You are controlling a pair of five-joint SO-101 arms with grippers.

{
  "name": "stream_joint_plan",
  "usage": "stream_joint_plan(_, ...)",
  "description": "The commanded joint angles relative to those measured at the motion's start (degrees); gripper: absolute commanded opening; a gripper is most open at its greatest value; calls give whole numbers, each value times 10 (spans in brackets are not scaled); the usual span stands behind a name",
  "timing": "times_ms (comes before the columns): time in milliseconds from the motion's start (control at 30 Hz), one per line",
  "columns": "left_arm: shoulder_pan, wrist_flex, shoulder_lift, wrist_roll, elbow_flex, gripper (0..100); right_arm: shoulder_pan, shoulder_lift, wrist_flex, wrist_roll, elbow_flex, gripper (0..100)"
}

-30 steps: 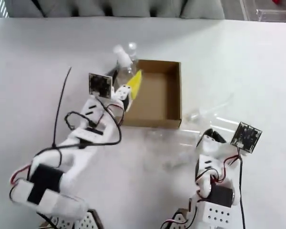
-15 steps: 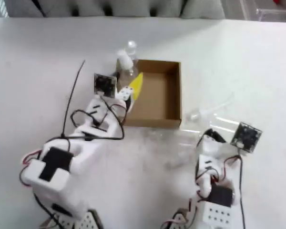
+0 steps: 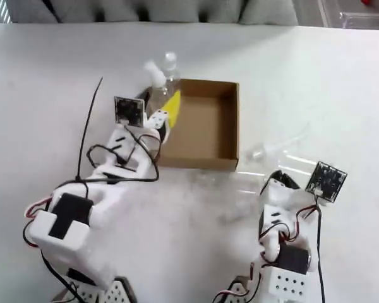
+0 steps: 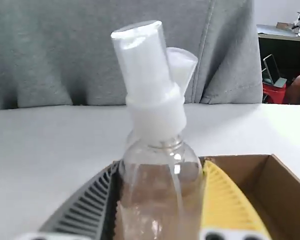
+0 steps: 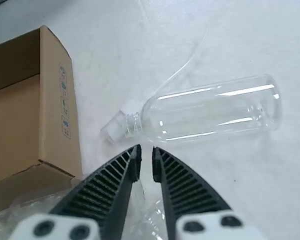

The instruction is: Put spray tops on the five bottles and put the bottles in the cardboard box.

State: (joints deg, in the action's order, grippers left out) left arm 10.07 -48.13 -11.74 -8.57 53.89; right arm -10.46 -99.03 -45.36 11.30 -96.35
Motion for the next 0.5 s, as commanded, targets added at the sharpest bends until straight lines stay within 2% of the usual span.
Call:
stream_joint_plan(0, 0, -20, 3, -3, -30, 20, -4, -8, -2, -4, -7, 20)
stream_joint_plan(200, -6, -19, 0, -2, -30, 20, -4, -8, -2, -4, -7, 20)
stream_joint_plan(467, -6, -19, -80, 2, -81, 20, -6, -8, -2, -4, -7, 20)
